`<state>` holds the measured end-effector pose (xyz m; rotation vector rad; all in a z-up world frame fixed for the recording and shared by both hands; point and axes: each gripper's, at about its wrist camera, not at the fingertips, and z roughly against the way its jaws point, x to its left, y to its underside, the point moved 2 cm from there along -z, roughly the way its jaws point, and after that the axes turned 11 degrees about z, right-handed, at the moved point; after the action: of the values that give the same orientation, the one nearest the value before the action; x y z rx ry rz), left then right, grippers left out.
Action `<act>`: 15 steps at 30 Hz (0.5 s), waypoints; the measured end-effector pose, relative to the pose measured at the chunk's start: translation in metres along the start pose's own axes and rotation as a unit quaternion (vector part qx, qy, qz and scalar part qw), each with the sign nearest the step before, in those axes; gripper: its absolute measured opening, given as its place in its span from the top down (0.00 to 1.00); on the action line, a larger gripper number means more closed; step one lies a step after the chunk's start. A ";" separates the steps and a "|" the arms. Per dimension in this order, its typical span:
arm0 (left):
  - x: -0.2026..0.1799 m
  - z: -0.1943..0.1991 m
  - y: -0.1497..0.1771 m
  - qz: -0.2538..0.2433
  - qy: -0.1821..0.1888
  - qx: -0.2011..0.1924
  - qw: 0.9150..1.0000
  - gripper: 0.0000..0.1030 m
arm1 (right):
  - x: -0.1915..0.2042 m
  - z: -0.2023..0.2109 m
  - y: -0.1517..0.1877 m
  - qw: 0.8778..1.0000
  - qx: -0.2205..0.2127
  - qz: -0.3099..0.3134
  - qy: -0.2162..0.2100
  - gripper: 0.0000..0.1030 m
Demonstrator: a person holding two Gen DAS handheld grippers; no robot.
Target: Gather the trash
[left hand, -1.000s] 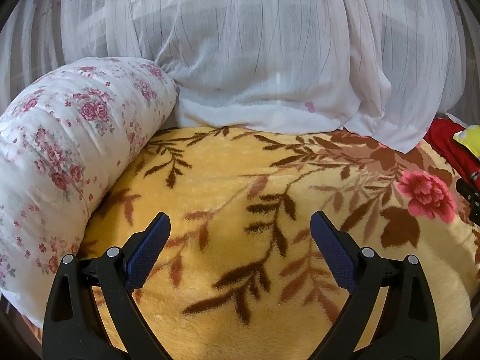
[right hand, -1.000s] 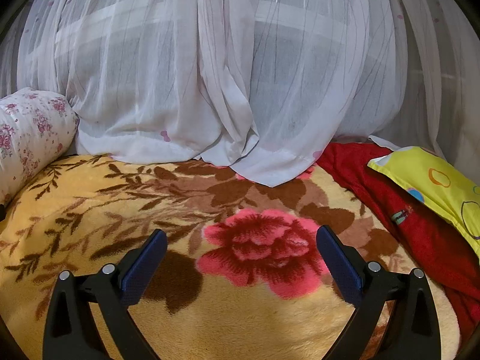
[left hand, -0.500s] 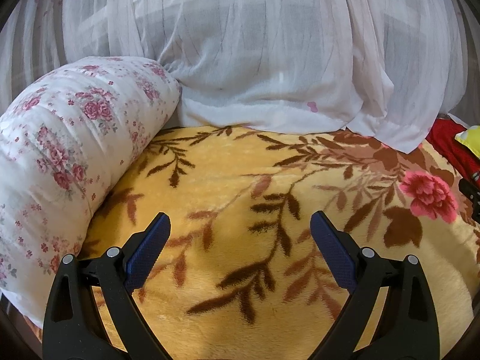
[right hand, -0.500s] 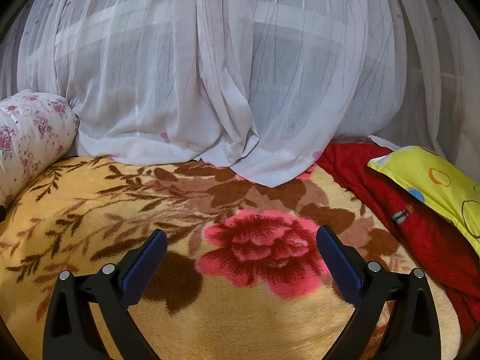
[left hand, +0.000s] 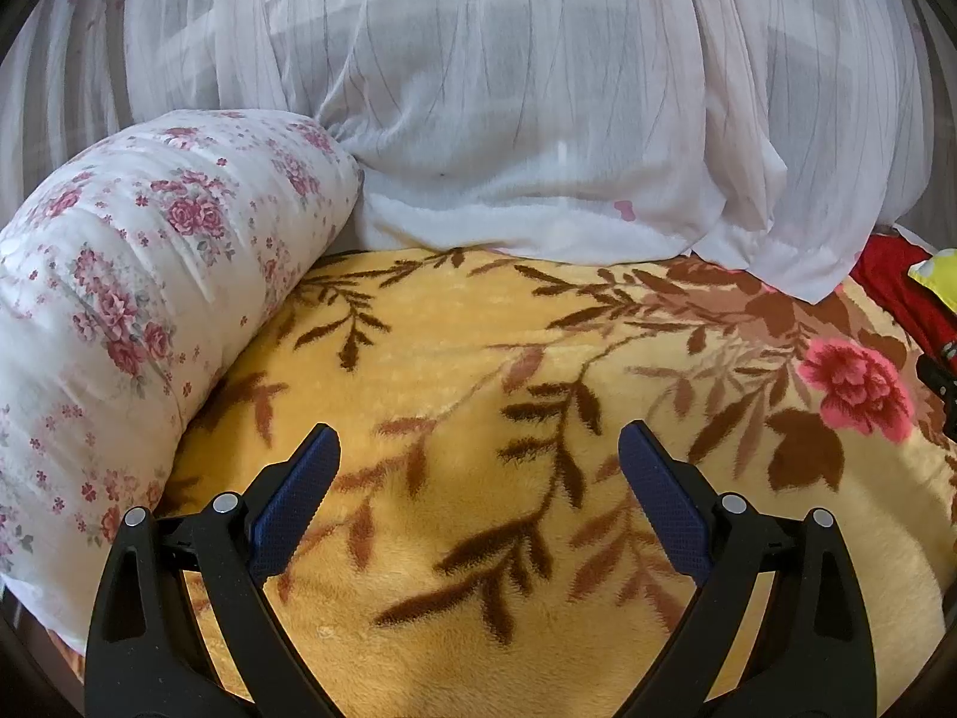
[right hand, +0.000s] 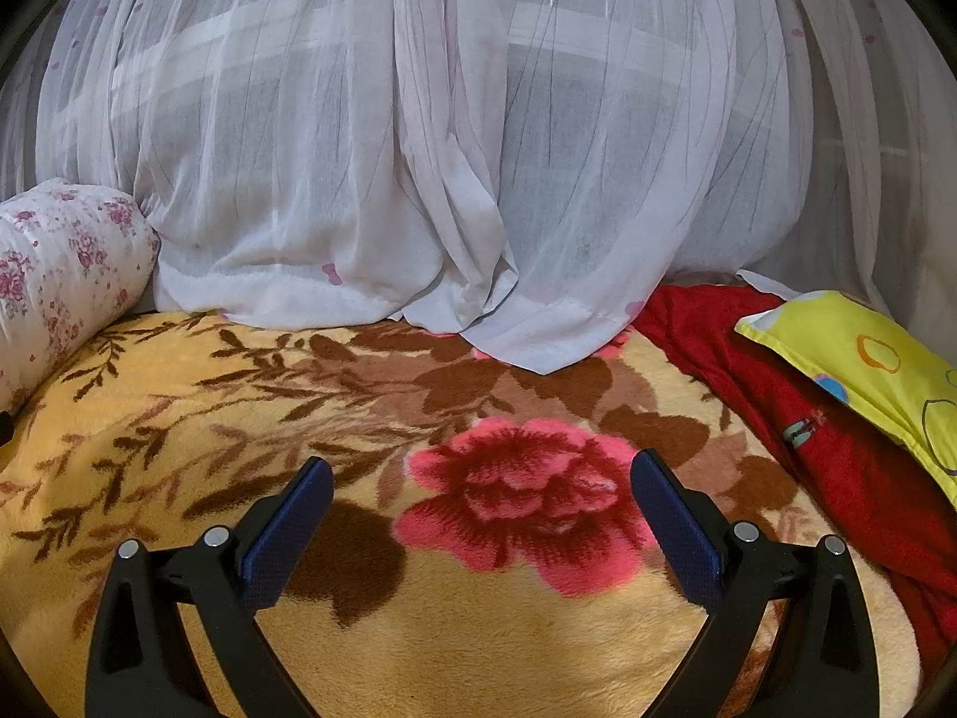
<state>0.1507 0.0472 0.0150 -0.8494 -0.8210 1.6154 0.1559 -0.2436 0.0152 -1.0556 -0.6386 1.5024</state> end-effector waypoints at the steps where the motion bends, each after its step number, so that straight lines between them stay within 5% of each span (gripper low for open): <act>1: 0.000 0.000 0.000 0.000 0.000 0.000 1.000 0.11 | -0.001 0.000 0.000 1.000 0.000 0.001 0.000 0.05; 15: 0.008 -0.004 0.002 -0.001 -0.001 0.001 1.000 0.11 | -0.002 0.000 0.000 1.000 0.000 0.001 -0.002 0.05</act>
<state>0.1519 0.0547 0.0107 -0.8452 -0.8212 1.6164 0.1559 -0.2454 0.0155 -1.0544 -0.6406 1.5056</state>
